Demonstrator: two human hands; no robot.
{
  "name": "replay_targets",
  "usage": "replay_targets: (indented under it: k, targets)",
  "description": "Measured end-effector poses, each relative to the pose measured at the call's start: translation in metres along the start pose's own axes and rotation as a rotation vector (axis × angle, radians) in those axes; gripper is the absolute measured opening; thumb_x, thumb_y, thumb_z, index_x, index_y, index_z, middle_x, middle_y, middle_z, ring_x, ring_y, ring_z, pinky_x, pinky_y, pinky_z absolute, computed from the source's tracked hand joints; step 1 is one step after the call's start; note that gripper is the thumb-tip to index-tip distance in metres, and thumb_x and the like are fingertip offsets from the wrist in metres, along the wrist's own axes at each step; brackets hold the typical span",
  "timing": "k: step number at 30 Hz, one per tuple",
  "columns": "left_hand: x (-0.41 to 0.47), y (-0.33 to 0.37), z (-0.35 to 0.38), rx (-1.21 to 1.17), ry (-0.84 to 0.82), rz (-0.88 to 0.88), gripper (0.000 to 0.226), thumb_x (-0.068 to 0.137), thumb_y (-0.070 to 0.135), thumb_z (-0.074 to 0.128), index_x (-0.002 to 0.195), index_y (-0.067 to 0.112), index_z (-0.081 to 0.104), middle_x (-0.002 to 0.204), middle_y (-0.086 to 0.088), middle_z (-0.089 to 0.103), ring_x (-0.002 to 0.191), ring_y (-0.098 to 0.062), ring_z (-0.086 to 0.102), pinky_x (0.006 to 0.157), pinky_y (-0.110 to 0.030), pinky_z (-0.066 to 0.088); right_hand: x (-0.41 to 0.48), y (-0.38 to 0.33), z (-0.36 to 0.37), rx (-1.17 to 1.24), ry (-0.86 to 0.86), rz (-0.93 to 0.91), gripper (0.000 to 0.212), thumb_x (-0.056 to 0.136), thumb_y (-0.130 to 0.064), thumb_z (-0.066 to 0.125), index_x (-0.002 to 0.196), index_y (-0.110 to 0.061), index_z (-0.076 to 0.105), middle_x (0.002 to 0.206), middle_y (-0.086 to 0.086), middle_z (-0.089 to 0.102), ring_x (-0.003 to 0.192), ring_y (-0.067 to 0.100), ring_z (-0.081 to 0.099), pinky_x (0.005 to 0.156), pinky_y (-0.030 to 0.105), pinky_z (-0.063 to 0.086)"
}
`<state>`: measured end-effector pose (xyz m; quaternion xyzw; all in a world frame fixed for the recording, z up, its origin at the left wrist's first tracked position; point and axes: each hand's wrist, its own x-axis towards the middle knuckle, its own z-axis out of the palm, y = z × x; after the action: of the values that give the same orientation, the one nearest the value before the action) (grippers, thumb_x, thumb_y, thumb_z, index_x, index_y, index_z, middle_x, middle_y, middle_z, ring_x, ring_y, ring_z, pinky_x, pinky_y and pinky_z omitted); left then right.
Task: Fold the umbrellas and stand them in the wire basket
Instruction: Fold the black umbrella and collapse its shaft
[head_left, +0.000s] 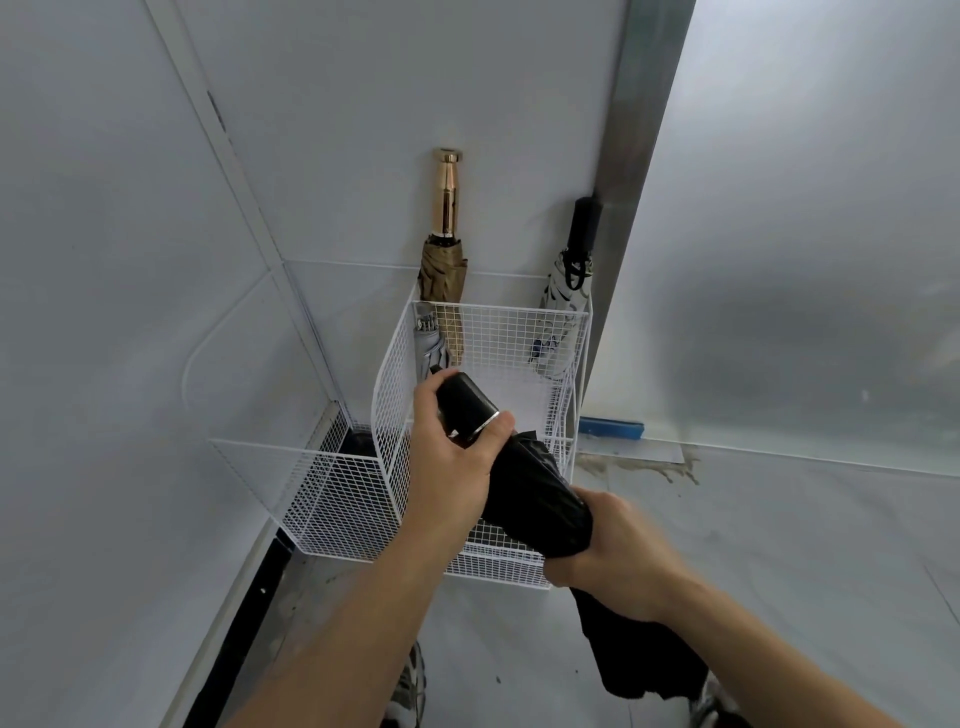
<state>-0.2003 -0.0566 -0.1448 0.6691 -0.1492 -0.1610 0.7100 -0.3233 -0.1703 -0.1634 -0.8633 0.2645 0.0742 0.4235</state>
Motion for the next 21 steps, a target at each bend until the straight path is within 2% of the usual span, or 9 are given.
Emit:
replay_targets:
  k: [3, 6, 11, 13, 17, 21]
  targets:
    - [0.004, 0.005, -0.005, -0.041, -0.099, -0.032, 0.053, 0.084, 0.015, 0.075, 0.123, 0.042, 0.05, 0.118, -0.005, 0.061, 0.107, -0.024, 0.066, 0.088, -0.04, 0.058, -0.003, -0.004, -0.007, 0.236, -0.14, 0.019, 0.025, 0.06, -0.013, 0.077, 0.078, -0.017, 0.059, 0.062, -0.003, 0.058, 0.053, 0.013, 0.058, 0.055, 0.032, 0.049]
    - [0.01, 0.009, -0.013, -0.156, -0.205, -0.109, 0.06, 0.08, 0.006, 0.074, 0.121, 0.046, 0.055, 0.121, -0.016, 0.062, 0.111, -0.029, 0.065, 0.093, -0.046, 0.055, -0.007, -0.007, -0.012, 0.353, -0.222, 0.089, 0.03, 0.058, -0.012, 0.079, 0.08, -0.011, 0.059, 0.065, 0.002, 0.057, 0.056, 0.018, 0.059, 0.057, 0.032, 0.05]
    - [0.009, 0.011, -0.015, -0.172, -0.182, -0.094, 0.061, 0.077, 0.004, 0.075, 0.118, 0.046, 0.059, 0.12, -0.018, 0.062, 0.111, -0.033, 0.065, 0.092, -0.049, 0.056, -0.008, -0.012, -0.013, 0.399, -0.251, 0.139, 0.038, 0.058, -0.012, 0.08, 0.088, -0.007, 0.057, 0.07, 0.007, 0.057, 0.055, 0.022, 0.059, 0.058, 0.034, 0.052]
    - [0.011, 0.013, -0.019, -0.234, -0.248, -0.121, 0.061, 0.075, 0.009, 0.073, 0.124, 0.042, 0.057, 0.123, -0.021, 0.061, 0.111, -0.034, 0.065, 0.091, -0.046, 0.056, -0.008, -0.013, -0.015, 0.432, -0.265, 0.154, 0.044, 0.056, -0.013, 0.08, 0.092, -0.006, 0.055, 0.074, 0.01, 0.056, 0.057, 0.022, 0.059, 0.058, 0.035, 0.052]
    - [0.013, 0.016, -0.024, -0.415, -0.35, -0.21, 0.046, 0.088, 0.016, 0.058, 0.13, 0.033, 0.055, 0.123, -0.026, 0.058, 0.104, -0.036, 0.068, 0.085, -0.04, 0.055, -0.012, -0.012, -0.02, 0.495, -0.316, 0.251, 0.068, 0.05, -0.015, 0.08, 0.109, -0.01, 0.047, 0.094, 0.018, 0.057, 0.068, 0.027, 0.062, 0.061, 0.038, 0.054]
    - [0.013, 0.013, -0.02, -0.461, -0.288, -0.236, 0.046, 0.086, 0.013, 0.06, 0.128, 0.032, 0.057, 0.132, -0.029, 0.051, 0.104, -0.036, 0.064, 0.091, -0.045, 0.054, -0.013, -0.018, -0.018, 0.481, -0.331, 0.25, 0.065, 0.053, -0.016, 0.079, 0.107, -0.015, 0.045, 0.098, 0.018, 0.056, 0.067, 0.025, 0.063, 0.06, 0.036, 0.055]
